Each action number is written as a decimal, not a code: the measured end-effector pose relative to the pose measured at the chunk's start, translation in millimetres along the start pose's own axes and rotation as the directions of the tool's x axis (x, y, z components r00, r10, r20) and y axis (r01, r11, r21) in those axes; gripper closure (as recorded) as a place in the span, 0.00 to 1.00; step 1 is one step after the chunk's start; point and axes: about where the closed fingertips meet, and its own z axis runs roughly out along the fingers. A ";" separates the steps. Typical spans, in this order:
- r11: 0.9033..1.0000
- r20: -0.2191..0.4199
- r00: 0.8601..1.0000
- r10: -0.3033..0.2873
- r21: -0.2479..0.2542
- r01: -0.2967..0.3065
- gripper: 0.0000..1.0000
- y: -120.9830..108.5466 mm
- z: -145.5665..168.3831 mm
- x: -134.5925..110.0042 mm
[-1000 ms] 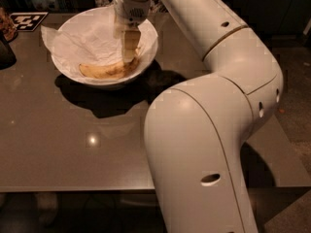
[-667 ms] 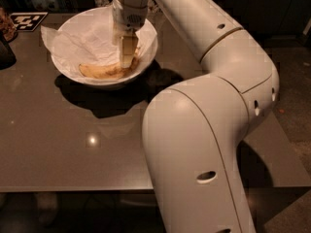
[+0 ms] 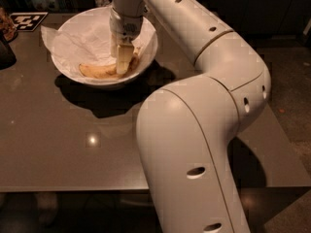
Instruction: Pick banana from white bowl
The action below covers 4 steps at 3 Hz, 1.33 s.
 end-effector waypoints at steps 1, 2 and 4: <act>1.000 -0.001 1.000 0.010 -0.024 -0.010 0.45 -0.1 11.8 3.6; 0.999 -0.003 1.000 0.017 -0.047 -0.017 0.45 -1.0 23.7 7.5; 0.998 -0.012 1.000 0.025 -0.062 -0.026 0.86 0.2 30.3 12.6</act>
Offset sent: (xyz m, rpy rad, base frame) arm -0.0248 -0.0293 -0.0302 -0.1264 0.1940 0.0311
